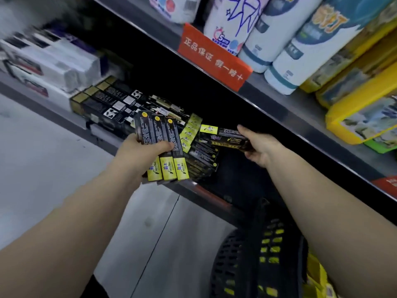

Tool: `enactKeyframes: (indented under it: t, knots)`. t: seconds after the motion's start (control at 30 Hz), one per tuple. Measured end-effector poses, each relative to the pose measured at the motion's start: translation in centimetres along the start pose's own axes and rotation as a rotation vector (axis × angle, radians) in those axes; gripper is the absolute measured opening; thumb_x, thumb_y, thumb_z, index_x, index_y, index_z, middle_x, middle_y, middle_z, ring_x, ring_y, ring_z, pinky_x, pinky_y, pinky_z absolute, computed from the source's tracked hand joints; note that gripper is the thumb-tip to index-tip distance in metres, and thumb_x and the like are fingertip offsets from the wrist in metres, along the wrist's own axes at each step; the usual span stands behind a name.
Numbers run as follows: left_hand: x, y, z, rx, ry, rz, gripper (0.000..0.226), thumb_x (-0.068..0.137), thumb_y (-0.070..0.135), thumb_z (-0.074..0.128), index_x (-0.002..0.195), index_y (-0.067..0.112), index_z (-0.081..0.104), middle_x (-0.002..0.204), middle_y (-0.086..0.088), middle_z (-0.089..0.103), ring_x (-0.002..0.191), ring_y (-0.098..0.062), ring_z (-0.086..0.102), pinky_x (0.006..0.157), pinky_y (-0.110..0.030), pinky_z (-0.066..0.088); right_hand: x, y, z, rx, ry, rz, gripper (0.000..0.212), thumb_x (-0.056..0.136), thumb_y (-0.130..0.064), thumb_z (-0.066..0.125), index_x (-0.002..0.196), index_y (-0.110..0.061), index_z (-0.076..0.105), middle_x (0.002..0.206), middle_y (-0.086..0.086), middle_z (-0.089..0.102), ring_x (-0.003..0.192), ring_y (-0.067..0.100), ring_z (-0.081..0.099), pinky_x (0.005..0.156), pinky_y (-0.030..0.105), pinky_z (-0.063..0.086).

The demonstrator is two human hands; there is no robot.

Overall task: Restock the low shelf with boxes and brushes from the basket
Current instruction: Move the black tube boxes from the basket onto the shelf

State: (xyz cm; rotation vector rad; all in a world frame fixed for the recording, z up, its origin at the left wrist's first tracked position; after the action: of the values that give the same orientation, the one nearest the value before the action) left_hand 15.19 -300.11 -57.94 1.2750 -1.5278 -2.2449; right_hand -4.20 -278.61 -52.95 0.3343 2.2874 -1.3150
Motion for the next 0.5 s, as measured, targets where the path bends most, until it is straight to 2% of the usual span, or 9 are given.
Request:
enactKeyframes:
  t: [0.1,0.2,0.27,0.37,0.43,0.5]
  knots:
    - [0.9,-0.3,-0.7,0.011,0.017,-0.013,0.05,0.066,0.026,0.082,0.107,0.021,0.053,0.085,0.002,0.067,0.067,-0.015,0.066,0.043,-0.022,0.046,1.3,0.8,1.8,-0.006,-0.068,0.025,0.022,0.082,-0.041,0.069,0.08,-0.021,0.061,0.08,-0.003,0.063,0.071,0.01,0.058,0.049,0.018,0.047]
    - [1.6,-0.7,-1.3,0.031,0.028,-0.028,0.052,0.065,0.027,0.082,0.109,0.02,0.054,0.087,0.0,0.068,0.069,-0.017,0.066,0.045,-0.023,0.047,2.3,2.0,3.5,-0.013,-0.097,0.068,0.024,0.087,-0.038,0.064,0.094,-0.015,0.062,0.094,0.004,0.063,0.083,0.015,0.06,0.054,0.022,0.05]
    - [1.8,-1.0,-1.6,0.035,0.031,-0.037,0.05,0.065,0.026,0.082,0.107,0.021,0.055,0.085,0.0,0.069,0.064,-0.015,0.067,0.039,-0.022,0.046,2.8,3.0,4.6,-0.042,-0.142,0.095,0.029,0.09,-0.034,0.06,0.108,-0.012,0.059,0.105,0.008,0.062,0.091,0.018,0.06,0.06,0.024,0.051]
    - [2.0,-1.2,-1.8,0.046,0.025,-0.037,0.044,0.066,0.023,0.082,0.102,0.022,0.057,0.083,0.002,0.069,0.061,-0.012,0.066,0.034,-0.018,0.044,3.3,3.9,5.7,-0.137,-0.22,0.082,0.039,0.092,-0.034,0.056,0.125,-0.011,0.055,0.118,0.007,0.061,0.105,0.02,0.059,0.077,0.03,0.052]
    - [2.1,-1.4,-2.1,0.05,0.024,-0.037,0.039,0.066,0.022,0.082,0.096,0.025,0.056,0.083,0.002,0.069,0.058,-0.011,0.066,0.034,-0.018,0.044,3.5,4.0,6.0,-0.3,-0.247,0.022,0.045,0.09,-0.043,0.057,0.125,-0.015,0.056,0.123,0.004,0.058,0.109,0.019,0.054,0.093,0.036,0.046]
    - [2.1,-1.5,-2.3,0.051,0.02,-0.039,0.038,0.066,0.023,0.082,0.092,0.026,0.055,0.083,0.001,0.07,0.058,-0.012,0.067,0.038,-0.021,0.047,3.2,3.8,6.0,-0.526,-0.29,-0.079,0.051,0.08,-0.052,0.064,0.121,-0.024,0.056,0.129,0.0,0.052,0.113,0.018,0.049,0.101,0.036,0.038]
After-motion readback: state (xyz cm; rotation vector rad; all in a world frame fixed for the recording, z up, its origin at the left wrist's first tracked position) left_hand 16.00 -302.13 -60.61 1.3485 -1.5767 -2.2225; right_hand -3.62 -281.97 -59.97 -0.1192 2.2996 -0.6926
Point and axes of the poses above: each hand's wrist, its own x-axis towards the middle knuckle, its own z-axis out of the palm, y = z × x, the point moved 7 cm from there along x, towards the middle knuckle
